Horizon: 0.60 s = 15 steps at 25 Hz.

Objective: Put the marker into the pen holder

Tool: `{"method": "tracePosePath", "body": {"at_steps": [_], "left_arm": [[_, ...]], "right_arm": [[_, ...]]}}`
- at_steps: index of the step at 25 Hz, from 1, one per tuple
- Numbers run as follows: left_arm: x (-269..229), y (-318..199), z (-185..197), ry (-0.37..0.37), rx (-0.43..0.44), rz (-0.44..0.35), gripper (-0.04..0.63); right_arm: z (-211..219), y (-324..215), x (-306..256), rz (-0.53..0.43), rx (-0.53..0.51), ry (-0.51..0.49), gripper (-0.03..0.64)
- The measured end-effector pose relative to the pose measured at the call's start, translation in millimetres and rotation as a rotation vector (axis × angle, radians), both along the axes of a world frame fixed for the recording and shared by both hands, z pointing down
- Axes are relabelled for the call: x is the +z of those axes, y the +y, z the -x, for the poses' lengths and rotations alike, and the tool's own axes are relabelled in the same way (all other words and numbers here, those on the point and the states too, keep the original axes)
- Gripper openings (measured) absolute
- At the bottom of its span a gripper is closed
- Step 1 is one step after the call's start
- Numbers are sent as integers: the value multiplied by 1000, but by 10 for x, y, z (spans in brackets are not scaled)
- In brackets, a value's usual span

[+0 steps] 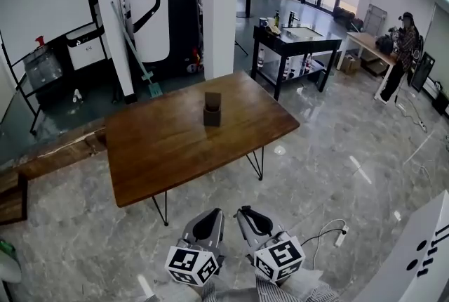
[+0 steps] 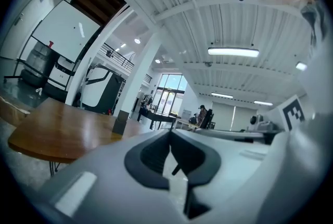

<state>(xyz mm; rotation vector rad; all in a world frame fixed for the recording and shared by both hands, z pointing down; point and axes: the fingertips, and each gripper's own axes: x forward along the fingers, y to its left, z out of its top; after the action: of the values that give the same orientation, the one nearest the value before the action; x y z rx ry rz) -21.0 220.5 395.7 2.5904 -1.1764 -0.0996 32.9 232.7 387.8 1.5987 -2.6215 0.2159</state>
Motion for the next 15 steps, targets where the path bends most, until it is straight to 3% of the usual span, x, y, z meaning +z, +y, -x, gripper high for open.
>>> {"method": "tracePosePath", "body": {"at_steps": [8, 15], "left_arm": [[-126, -1220, 70, 0, 55, -8, 5], [-109, -1874, 126, 27, 66, 21, 5]], "right_arm": [[72, -1237, -176, -20, 50, -4, 35], [147, -1814, -211, -6, 70, -18, 35]]}}
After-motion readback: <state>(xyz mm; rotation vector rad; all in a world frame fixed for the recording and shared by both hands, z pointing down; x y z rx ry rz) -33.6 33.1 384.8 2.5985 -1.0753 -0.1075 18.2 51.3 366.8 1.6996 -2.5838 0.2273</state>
